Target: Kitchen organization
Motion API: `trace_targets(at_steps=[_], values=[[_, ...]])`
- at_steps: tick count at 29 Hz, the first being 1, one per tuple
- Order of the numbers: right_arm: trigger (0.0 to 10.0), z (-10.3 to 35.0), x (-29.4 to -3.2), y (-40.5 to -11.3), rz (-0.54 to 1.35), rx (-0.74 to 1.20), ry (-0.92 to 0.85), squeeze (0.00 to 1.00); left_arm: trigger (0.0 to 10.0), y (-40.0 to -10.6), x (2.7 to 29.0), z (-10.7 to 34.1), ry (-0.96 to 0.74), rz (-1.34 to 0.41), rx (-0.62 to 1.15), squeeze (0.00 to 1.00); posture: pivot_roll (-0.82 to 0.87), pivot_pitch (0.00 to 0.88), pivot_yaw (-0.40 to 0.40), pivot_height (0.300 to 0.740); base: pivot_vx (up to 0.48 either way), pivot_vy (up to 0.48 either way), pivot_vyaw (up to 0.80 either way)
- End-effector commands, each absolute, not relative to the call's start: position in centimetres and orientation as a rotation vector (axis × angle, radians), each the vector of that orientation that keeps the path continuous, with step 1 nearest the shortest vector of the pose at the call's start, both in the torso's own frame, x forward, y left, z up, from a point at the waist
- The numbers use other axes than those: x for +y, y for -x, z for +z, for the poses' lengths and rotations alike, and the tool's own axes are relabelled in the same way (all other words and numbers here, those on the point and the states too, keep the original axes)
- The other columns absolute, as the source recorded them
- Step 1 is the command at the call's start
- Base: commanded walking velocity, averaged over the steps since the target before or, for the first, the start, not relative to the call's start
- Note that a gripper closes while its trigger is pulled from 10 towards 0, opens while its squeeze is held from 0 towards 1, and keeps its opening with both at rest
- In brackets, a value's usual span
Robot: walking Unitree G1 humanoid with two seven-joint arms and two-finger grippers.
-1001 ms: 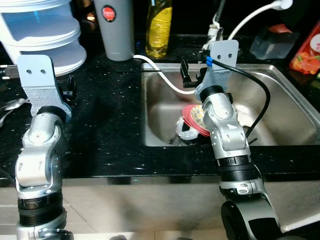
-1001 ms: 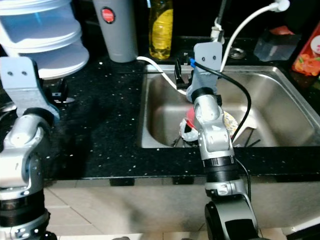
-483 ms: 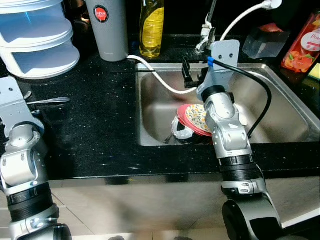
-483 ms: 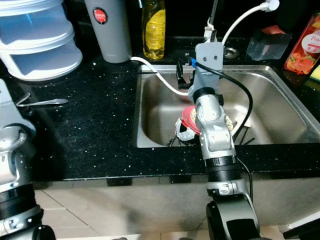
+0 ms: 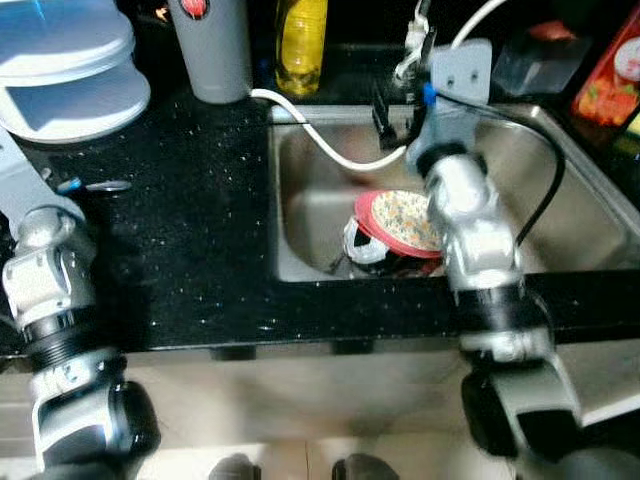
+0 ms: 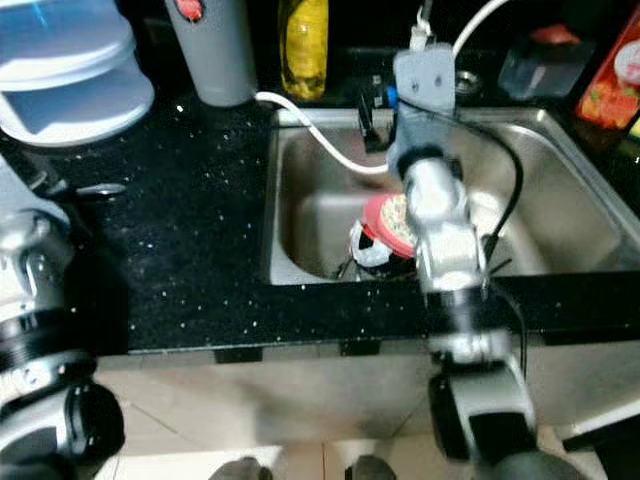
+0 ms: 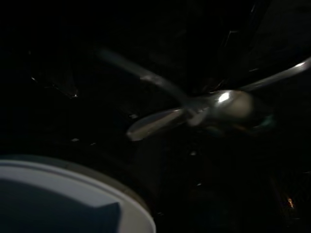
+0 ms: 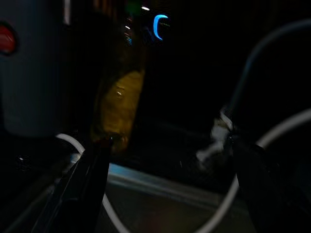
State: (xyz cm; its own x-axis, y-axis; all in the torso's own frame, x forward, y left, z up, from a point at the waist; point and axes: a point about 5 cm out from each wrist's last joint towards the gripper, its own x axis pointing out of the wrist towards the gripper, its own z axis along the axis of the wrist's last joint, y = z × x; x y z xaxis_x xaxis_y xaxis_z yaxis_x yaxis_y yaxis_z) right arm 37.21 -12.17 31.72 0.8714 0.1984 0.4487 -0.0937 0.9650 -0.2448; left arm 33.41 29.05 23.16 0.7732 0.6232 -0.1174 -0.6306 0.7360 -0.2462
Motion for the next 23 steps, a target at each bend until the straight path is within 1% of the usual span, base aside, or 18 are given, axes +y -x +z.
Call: trace_targets(at_steps=[1,5,7,9,12,13,15,16,18,20,21,23], values=[[10.0,32.2,-11.2,-37.8,0.197,-0.493,0.238,0.0,10.0,-34.1,28.2,21.2,0.361,0.669,0.122,0.0,0.05,0.22,-0.036,0.74,0.0,0.0,0.0],[10.0,33.3,-9.0,-38.1,0.278,-0.521,0.222,0.0,10.0,-34.6,27.6,21.1,0.449,0.69,0.113,0.0,0.06,0.241,-0.043,0.74,0.0,0.0,0.0],[10.0,33.4,-8.7,-38.0,0.293,-0.525,0.218,0.0,10.0,-34.6,27.6,21.2,0.468,0.701,0.108,0.0,0.06,0.241,-0.043,0.74,0.0,0.0,0.0],[10.0,33.5,-8.2,-38.0,0.331,-0.519,0.196,0.0,10.0,-34.5,27.9,21.0,0.526,0.75,0.094,0.0,0.06,0.248,-0.046,0.74,0.0,0.0,0.0],[10.0,33.2,-8.0,-38.4,0.37,-0.475,0.151,0.0,10.0,-34.4,28.5,20.5,0.552,0.841,0.115,0.0,0.06,0.252,-0.05,0.74,0.0,0.0,0.0],[10.0,33.2,-8.0,-38.4,0.37,-0.475,0.151,0.0,10.0,-34.4,28.5,20.5,0.552,0.841,0.115,0.0,0.06,0.252,-0.05,0.74,0.0,0.0,0.0],[10.0,32.9,-8.2,-38.9,0.38,-0.437,0.109,0.0,10.0,-34.5,28.9,19.9,0.567,0.907,0.16,0.0,0.06,0.252,-0.048,0.74,0.0,0.0,0.0],[10.0,32.9,-8.2,-38.9,0.38,-0.437,0.109,0.0,10.0,-34.5,28.9,19.9,0.567,0.907,0.16,0.0,0.06,0.252,-0.048,0.74,0.0,0.0,0.0],[10.0,32.7,-8.6,-39.2,0.375,-0.413,0.074,0.0,10.0,-34.6,29.5,19.2,0.541,0.953,0.235,0.0,0.06,0.249,-0.042,0.74,0.0,0.0,0.0],[10.0,32.7,-8.7,-39.3,0.373,-0.407,0.066,0.0,10.0,-34.6,29.7,19.0,0.528,0.966,0.26,0.0,0.06,0.249,-0.042,0.74,0.0,0.0,0.0],[10.0,32.5,-9.0,-39.4,0.364,-0.399,0.057,0.0,8.1,-34.5,30.4,18.9,0.499,0.988,0.293,0.0,0.06,0.246,-0.03,0.74,0.0,0.0,0.0],[10.0,32.4,-9.2,-39.4,0.359,-0.395,0.053,0.0,8.1,-34.4,30.9,18.9,0.482,1.003,0.312,0.0,0.06,0.246,-0.03,0.74,0.0,0.0,0.0]])
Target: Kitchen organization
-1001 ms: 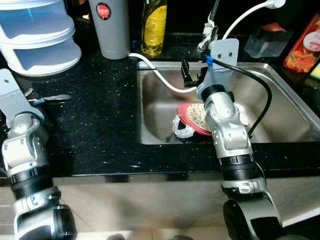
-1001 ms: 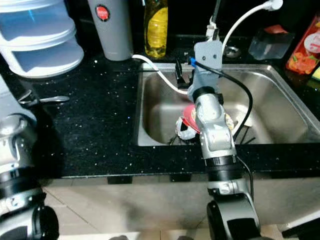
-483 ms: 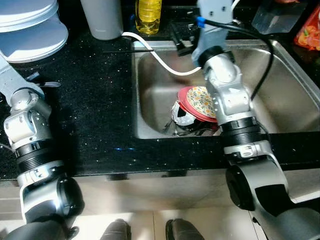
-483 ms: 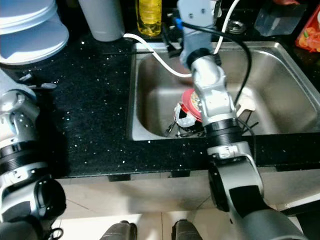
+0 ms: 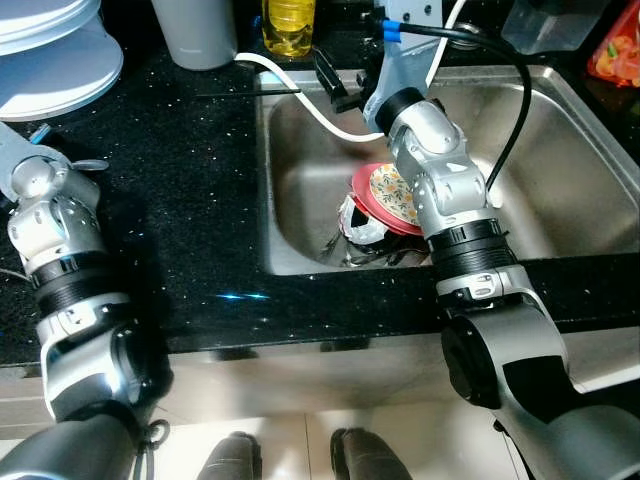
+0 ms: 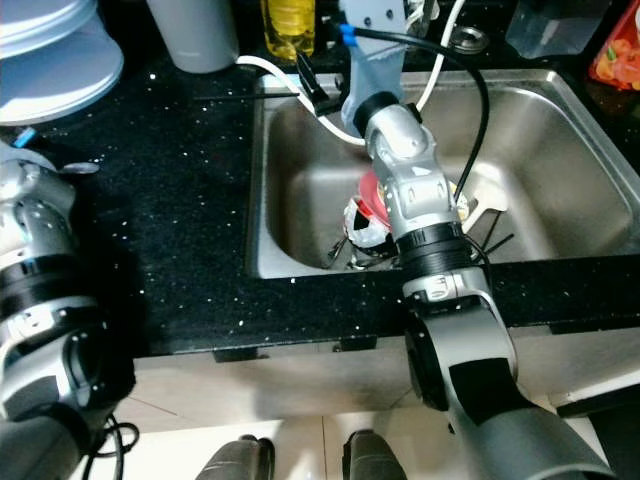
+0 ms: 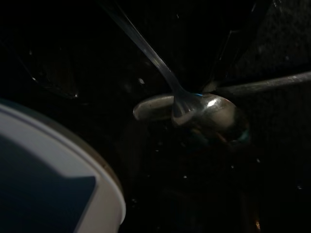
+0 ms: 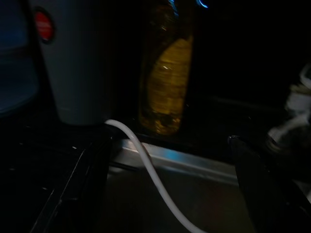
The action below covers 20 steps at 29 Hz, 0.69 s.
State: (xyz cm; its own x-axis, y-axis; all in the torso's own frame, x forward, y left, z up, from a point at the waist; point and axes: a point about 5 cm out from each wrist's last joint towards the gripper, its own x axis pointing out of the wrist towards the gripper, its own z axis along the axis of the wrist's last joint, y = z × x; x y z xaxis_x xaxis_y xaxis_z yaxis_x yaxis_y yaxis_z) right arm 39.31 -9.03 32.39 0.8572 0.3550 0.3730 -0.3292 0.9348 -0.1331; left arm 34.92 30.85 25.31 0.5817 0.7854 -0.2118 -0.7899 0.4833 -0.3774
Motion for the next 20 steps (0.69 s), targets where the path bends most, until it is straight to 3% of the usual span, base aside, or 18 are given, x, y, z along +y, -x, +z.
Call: trace_targets(at_steps=[1,2,4,6,7,16,20], values=[[10.0,32.2,-9.4,-39.4,0.355,-0.39,0.047,0.0,5.2,-34.2,31.5,18.8,0.463,1.023,0.328,0.0,0.07,0.238,-0.013,0.74,0.0,0.0,0.0],[10.0,32.2,-9.4,-39.4,0.355,-0.39,0.047,0.0,5.2,-34.2,31.5,18.8,0.463,1.023,0.328,0.0,0.07,0.238,-0.013,0.74,0.0,0.0,0.0],[10.0,31.9,-9.8,-39.4,0.348,-0.378,0.038,0.0,0.7,-33.8,32.6,18.4,0.464,1.06,0.354,0.0,0.08,0.233,-0.008,0.74,0.0,0.0,0.0],[10.0,31.8,-10.0,-39.4,0.345,-0.375,0.038,0.0,0.7,-33.7,33.0,18.2,0.472,1.074,0.364,0.0,0.08,0.233,-0.008,0.74,0.0,0.0,0.0],[10.0,31.7,-10.2,-39.5,0.345,-0.37,0.037,0.0,0.0,-33.6,33.2,18.0,0.496,1.088,0.376,0.0,0.08,0.228,-0.005,0.74,0.0,0.0,0.0],[10.0,31.3,-10.8,-39.6,0.343,-0.351,0.03,0.0,0.0,-32.8,34.1,16.8,0.622,1.182,0.426,0.0,0.08,0.211,-0.005,0.74,0.0,0.0,0.0],[10.0,31.2,-10.8,-39.6,0.345,-0.344,0.028,0.0,0.0,-32.9,34.3,18.0,0.462,1.185,0.361,0.0,0.09,0.209,-0.009,0.74,0.0,0.0,0.0]])
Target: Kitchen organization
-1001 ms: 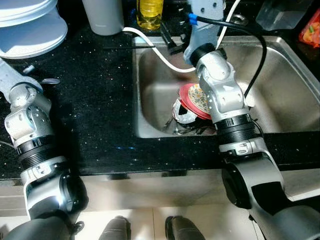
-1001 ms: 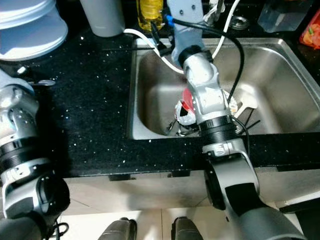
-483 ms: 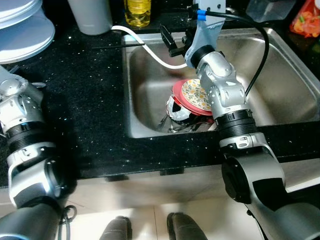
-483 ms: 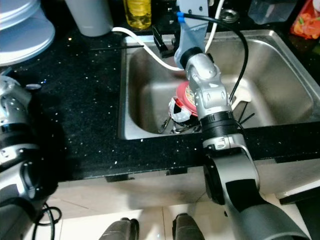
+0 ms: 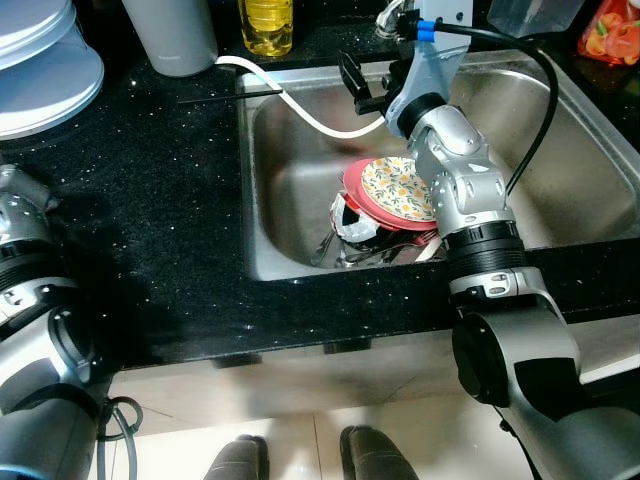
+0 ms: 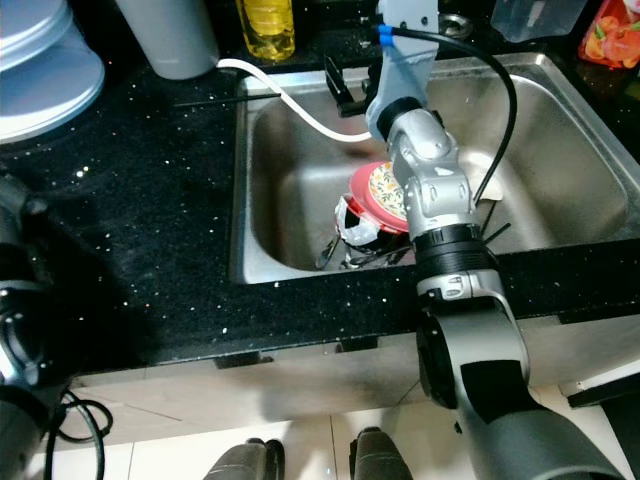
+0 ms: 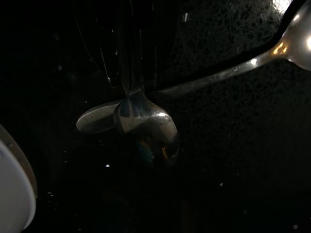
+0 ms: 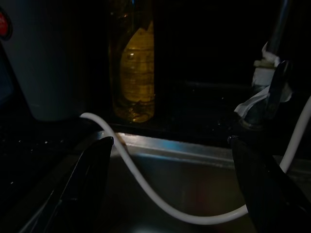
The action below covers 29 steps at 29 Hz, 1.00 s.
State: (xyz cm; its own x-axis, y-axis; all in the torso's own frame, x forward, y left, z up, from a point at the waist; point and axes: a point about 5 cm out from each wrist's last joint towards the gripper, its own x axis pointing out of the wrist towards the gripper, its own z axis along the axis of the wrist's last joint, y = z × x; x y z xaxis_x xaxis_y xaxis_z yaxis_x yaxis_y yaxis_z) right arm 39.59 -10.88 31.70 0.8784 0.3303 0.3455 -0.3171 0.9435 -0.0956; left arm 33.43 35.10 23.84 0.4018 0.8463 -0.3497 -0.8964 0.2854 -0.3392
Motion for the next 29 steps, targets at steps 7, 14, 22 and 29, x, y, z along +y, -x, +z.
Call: trace_targets(at_steps=[7,14,22,29], values=[[10.0,31.2,-10.8,-39.5,0.335,-0.347,0.006,0.0,10.0,-34.7,31.5,23.5,0.176,0.959,-0.027,0.0,0.09,0.198,-0.01,0.74,0.0,0.0,0.0],[10.0,31.4,-11.5,-39.2,0.292,-0.377,0.0,0.0,10.0,-33.1,22.1,27.4,-0.021,0.63,-0.389,0.0,0.08,0.182,-0.008,0.74,0.0,0.0,0.0],[10.0,33.1,-14.8,-38.7,0.15,-0.46,0.062,0.0,10.0,-32.0,12.9,28.1,0.064,0.009,-0.355,0.0,0.08,0.153,-0.006,0.74,0.0,0.0,0.0],[10.0,34.4,-18.7,-37.4,-0.039,-0.521,0.131,0.0,10.0,-34.2,10.0,29.8,0.167,-0.452,-0.155,0.0,0.04,0.13,0.026,0.74,0.0,0.0,0.0]])
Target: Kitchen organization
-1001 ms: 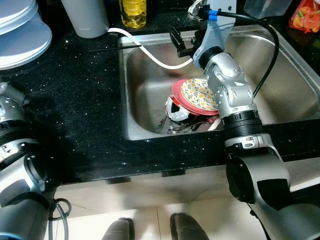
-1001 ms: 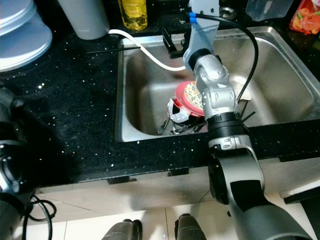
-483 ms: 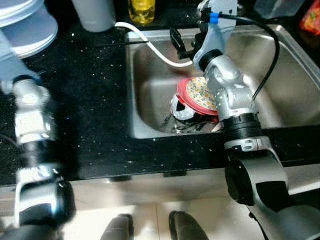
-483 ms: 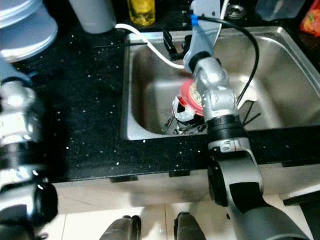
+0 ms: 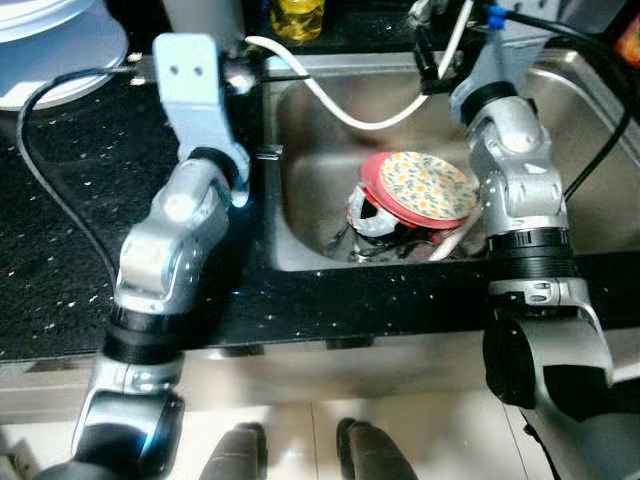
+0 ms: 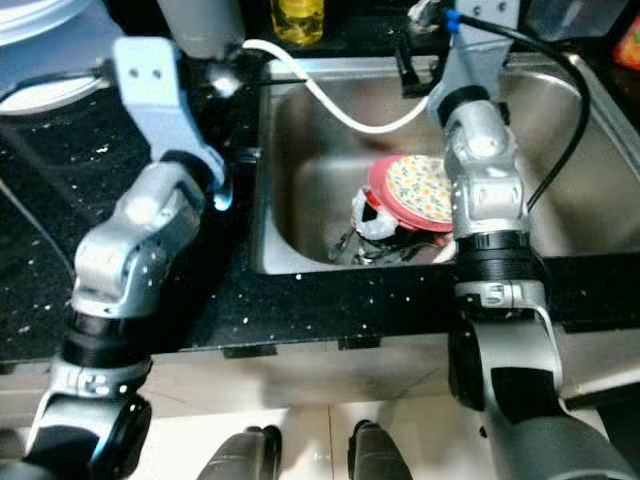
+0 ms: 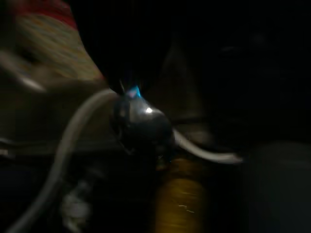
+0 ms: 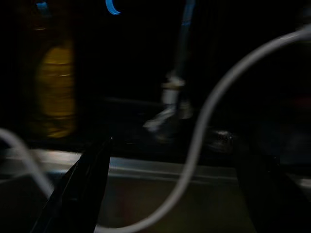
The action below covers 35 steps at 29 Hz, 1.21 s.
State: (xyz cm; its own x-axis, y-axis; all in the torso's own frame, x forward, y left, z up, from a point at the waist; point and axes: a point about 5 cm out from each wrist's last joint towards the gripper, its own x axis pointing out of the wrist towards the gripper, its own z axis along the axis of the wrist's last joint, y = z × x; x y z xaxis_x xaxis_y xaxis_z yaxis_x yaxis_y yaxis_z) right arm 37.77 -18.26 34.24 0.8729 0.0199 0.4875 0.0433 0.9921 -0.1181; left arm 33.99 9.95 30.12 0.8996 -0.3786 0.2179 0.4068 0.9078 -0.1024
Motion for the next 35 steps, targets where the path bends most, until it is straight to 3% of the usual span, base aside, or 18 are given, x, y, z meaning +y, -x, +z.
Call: trace_targets(at_steps=[1,5,15,16,19,20,27,28,30,31,32,35], values=[[10.0,34.4,-18.7,-37.4,-0.039,-0.521,0.131,0.0,10.0,-34.2,10.0,29.8,0.167,-0.452,-0.155,0.0,0.04,0.13,0.026,0.74,0.0,0.0,0.0],[10.0,34.0,-19.9,-36.2,-0.099,-0.535,0.154,0.0,10.0,-35.2,6.9,29.8,0.115,-0.692,-0.074,0.0,-0.01,0.107,0.065,0.74,0.0,0.0,0.0],[10.0,33.2,-20.2,-35.7,-0.129,-0.522,0.15,0.0,10.0,-36.4,5.5,27.8,0.125,-0.718,0.064,0.0,-0.01,0.086,0.081,0.74,0.0,0.0,0.0],[10.0,32.8,-20.0,-35.8,-0.131,-0.517,0.141,0.0,10.0,-36.2,4.8,27.0,0.115,-0.741,0.091,1.0,-0.01,0.068,0.082,0.74,0.0,0.0,0.0],[10.0,32.5,-19.4,-35.9,-0.122,-0.509,0.124,0.0,10.0,-35.7,4.4,27.2,0.146,-0.787,0.075,1.0,0.0,0.059,0.079,0.74,0.0,0.0,0.0],[10.0,32.3,-19.1,-36.0,-0.114,-0.506,0.117,0.0,10.0,-35.6,4.9,27.7,0.15,-0.777,0.037,0.0,0.01,0.057,0.076,0.74,0.0,0.0,0.0],[10.0,31.9,-18.2,-36.1,-0.085,-0.49,0.101,0.0,10.0,-35.2,8.5,28.4,0.141,-0.686,-0.028,0.0,0.04,0.047,0.059,0.74,0.0,0.0,0.0],[10.0,31.7,-18.1,-36.2,-0.08,-0.486,0.099,0.0,10.0,-34.7,9.1,28.3,0.097,-0.672,-0.042,1.0,0.05,0.043,0.053,0.74,0.0,0.0,0.0],[10.0,31.6,-17.9,-36.3,-0.075,-0.481,0.096,0.0,10.0,-34.1,9.9,28.2,0.056,-0.636,-0.062,1.0,0.05,0.043,0.053,0.74,0.0,0.0,0.0],[10.0,31.5,-17.7,-36.3,-0.069,-0.48,0.094,0.0,10.0,-34.0,11.0,28.4,0.057,-0.556,-0.078,0.0,0.05,0.034,0.05,0.74,0.0,0.0,0.0],[10.0,31.5,-17.6,-36.3,-0.065,-0.48,0.093,0.0,10.0,-34.0,12.1,28.6,0.059,-0.48,-0.087,0.0,0.05,0.034,0.05,0.74,0.0,0.0,0.0],[10.0,31.2,-17.1,-36.5,-0.051,-0.475,0.087,0.0,10.0,-34.4,18.3,27.5,-0.097,0.007,-0.037,0.0,0.07,0.026,0.04,0.74,0.0,0.0,0.0]])
